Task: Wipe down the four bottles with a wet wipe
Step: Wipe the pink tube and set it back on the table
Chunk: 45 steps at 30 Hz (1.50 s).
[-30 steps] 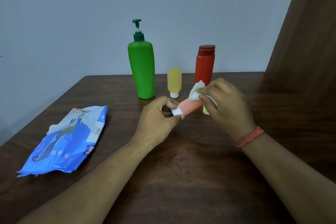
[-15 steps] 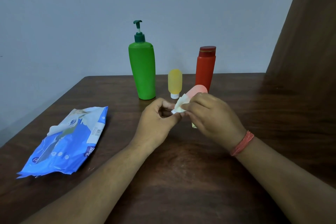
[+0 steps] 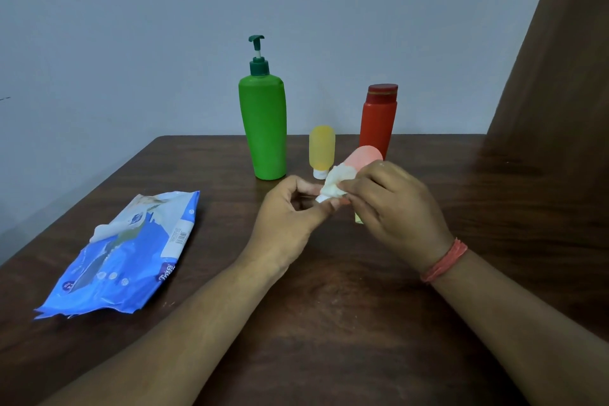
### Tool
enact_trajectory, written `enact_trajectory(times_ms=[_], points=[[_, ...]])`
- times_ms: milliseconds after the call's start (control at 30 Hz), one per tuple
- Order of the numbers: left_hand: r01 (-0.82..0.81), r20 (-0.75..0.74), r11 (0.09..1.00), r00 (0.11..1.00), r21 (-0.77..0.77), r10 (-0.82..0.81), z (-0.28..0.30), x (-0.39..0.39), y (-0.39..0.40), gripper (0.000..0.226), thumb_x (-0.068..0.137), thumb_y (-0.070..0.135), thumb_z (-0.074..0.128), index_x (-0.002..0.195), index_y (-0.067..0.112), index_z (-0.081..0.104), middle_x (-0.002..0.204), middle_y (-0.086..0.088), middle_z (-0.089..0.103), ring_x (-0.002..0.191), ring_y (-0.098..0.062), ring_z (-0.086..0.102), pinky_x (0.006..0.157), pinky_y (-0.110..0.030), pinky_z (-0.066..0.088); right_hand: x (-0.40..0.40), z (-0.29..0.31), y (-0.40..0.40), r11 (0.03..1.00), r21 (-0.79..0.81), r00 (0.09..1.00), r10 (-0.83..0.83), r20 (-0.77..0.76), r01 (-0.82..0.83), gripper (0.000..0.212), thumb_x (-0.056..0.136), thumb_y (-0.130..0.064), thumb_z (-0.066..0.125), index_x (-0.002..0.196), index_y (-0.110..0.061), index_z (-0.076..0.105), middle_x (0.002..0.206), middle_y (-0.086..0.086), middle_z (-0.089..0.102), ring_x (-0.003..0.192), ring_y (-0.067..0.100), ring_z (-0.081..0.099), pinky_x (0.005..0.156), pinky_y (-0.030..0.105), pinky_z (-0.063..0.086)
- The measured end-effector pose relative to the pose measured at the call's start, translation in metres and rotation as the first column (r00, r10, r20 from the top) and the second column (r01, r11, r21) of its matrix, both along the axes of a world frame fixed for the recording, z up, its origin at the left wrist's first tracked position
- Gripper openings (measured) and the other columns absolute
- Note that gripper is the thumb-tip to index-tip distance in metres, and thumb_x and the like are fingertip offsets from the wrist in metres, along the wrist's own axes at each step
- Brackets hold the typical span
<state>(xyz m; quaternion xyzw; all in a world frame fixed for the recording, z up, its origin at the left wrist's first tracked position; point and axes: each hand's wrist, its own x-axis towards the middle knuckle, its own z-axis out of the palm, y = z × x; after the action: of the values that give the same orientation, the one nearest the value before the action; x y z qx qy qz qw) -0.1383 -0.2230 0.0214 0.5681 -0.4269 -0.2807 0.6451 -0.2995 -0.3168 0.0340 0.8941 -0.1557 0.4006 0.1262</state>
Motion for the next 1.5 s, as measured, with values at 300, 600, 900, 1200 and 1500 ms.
enact_trajectory(times_ms=[300,600,900,1200,1500], points=[[-0.068,0.393,0.997,0.917,-0.03,0.074,-0.001,0.001,-0.002,0.028,0.079,0.011,0.083,0.084,0.027,0.06,0.101,0.008,0.069,0.092,-0.004,0.066,0.077,-0.016,0.052,-0.016,0.007,-0.017,0.967,0.15,0.957,-0.232,0.172,0.207,0.017,0.09,-0.007,0.069,0.107,-0.007,0.073,0.102,0.012,0.068,0.092,0.027,0.065,0.083,0.028,0.046],[-0.066,0.571,0.987,0.809,-0.144,0.137,-0.001,0.006,-0.002,0.024,0.079,0.01,0.082,0.091,0.018,0.064,0.1,0.008,0.066,0.095,-0.009,0.066,0.081,-0.038,0.06,-0.008,0.009,-0.016,0.982,0.067,0.983,-0.179,0.038,0.176,0.011,0.087,-0.008,0.072,0.098,-0.007,0.073,0.092,0.01,0.065,0.084,0.029,0.062,0.073,0.04,0.054],[-0.035,0.646,0.982,0.748,-0.187,0.149,0.001,0.005,-0.002,0.031,0.079,0.011,0.083,0.086,0.025,0.056,0.094,0.006,0.063,0.087,-0.012,0.065,0.077,-0.038,0.058,0.008,0.006,0.0,1.0,0.005,0.996,0.029,-0.081,-0.029,0.017,0.094,-0.016,0.06,0.103,-0.011,0.072,0.091,0.005,0.061,0.081,0.026,0.058,0.069,0.038,0.05],[-0.119,0.461,0.988,0.874,-0.103,0.153,0.006,0.004,0.001,0.021,0.08,0.008,0.082,0.091,0.019,0.068,0.1,0.01,0.07,0.092,-0.005,0.067,0.08,-0.021,0.057,-0.018,0.001,-0.033,0.891,0.42,0.962,-0.242,0.124,0.17,0.019,0.094,-0.013,0.066,0.111,-0.014,0.074,0.099,0.001,0.063,0.09,0.011,0.057,0.077,0.018,0.039],[-0.047,-0.067,0.998,0.997,-0.034,0.045,-0.002,0.005,-0.001,0.024,0.08,0.009,0.082,0.078,0.031,0.072,0.1,-0.005,0.075,0.105,-0.034,0.068,0.092,-0.055,0.057,0.006,-0.003,-0.02,0.425,0.811,0.776,-0.311,0.549,-0.403,0.012,0.095,-0.018,0.068,0.1,-0.029,0.07,0.106,-0.002,0.072,0.101,0.017,0.069,0.084,0.04,0.061]])
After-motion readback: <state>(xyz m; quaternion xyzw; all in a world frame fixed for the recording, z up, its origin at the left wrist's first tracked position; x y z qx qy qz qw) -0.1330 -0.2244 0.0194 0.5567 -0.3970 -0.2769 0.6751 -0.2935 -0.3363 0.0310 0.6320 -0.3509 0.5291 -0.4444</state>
